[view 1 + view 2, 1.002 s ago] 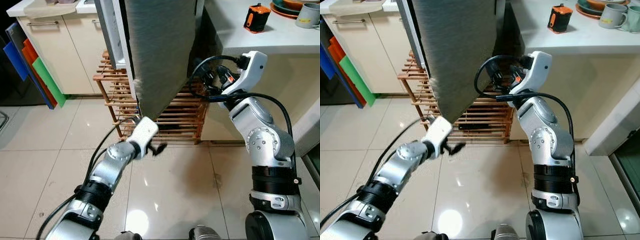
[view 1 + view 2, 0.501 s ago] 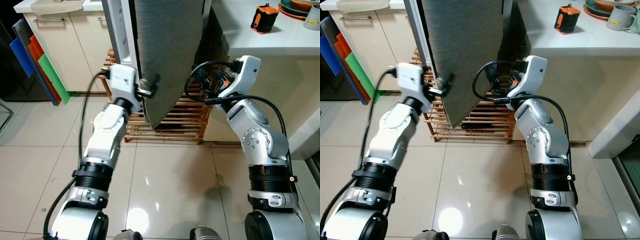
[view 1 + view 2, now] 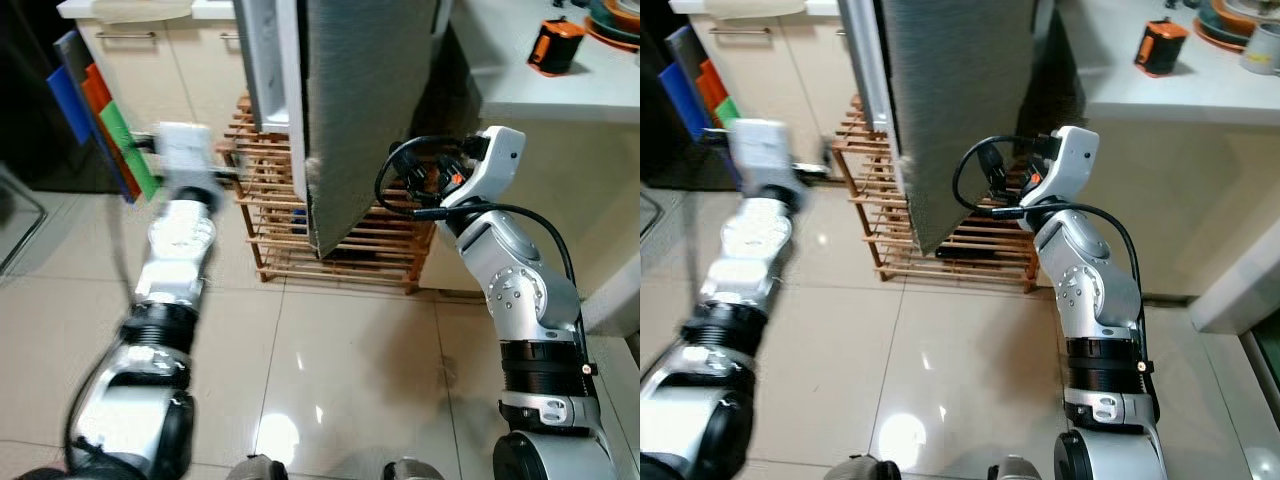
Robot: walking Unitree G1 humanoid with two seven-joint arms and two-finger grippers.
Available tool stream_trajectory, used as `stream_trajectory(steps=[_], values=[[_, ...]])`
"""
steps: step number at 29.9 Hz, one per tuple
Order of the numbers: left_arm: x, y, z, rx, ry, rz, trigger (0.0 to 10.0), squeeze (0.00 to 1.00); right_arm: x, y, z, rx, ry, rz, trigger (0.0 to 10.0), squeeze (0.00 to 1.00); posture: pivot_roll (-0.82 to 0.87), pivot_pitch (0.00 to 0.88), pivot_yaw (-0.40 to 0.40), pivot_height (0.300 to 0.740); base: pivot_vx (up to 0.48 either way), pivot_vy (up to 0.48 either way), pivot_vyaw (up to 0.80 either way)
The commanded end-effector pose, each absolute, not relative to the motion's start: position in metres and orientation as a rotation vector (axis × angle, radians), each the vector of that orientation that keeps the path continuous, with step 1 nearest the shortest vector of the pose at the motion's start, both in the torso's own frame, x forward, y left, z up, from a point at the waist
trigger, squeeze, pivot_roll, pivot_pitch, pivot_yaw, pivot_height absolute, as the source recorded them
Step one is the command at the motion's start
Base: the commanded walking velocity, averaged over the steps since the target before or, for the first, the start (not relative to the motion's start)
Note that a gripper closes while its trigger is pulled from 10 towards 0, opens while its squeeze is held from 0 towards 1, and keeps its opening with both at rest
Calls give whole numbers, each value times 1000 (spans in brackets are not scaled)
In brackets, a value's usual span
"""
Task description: Restocking fridge
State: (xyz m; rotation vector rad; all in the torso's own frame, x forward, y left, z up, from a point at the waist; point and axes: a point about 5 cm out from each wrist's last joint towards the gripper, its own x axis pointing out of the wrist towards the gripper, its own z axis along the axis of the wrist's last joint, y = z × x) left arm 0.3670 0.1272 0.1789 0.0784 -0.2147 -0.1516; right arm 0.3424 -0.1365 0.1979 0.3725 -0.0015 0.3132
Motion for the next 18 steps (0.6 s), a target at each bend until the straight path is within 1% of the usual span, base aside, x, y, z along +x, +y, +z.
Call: stream_trajectory(steps=[1,3,7,8,10,18], values=[[364,127,187,84,-266,-160,10000,0,340,-137,203,337,-34,318,10000,0,-305,0,59,740,0,0,0],[363,129,191,75,-290,-145,10000,0,341,-134,202,304,-34,320,10000,0,-303,0,58,740,383,0,506],[365,136,197,70,-308,-106,10000,0,342,-133,201,294,-28,317,10000,0,-296,0,57,740,388,281,441],[365,140,201,62,-323,-84,10000,0,343,-134,200,296,-27,317,10000,0,-295,0,56,740,322,356,425],[364,141,202,59,-330,-82,10000,0,343,-134,200,296,-26,317,10000,0,-295,0,56,740,322,356,425],[360,134,206,68,-359,-105,10000,0,342,-134,199,296,-24,315,10000,0,-297,5,58,740,264,401,352]])
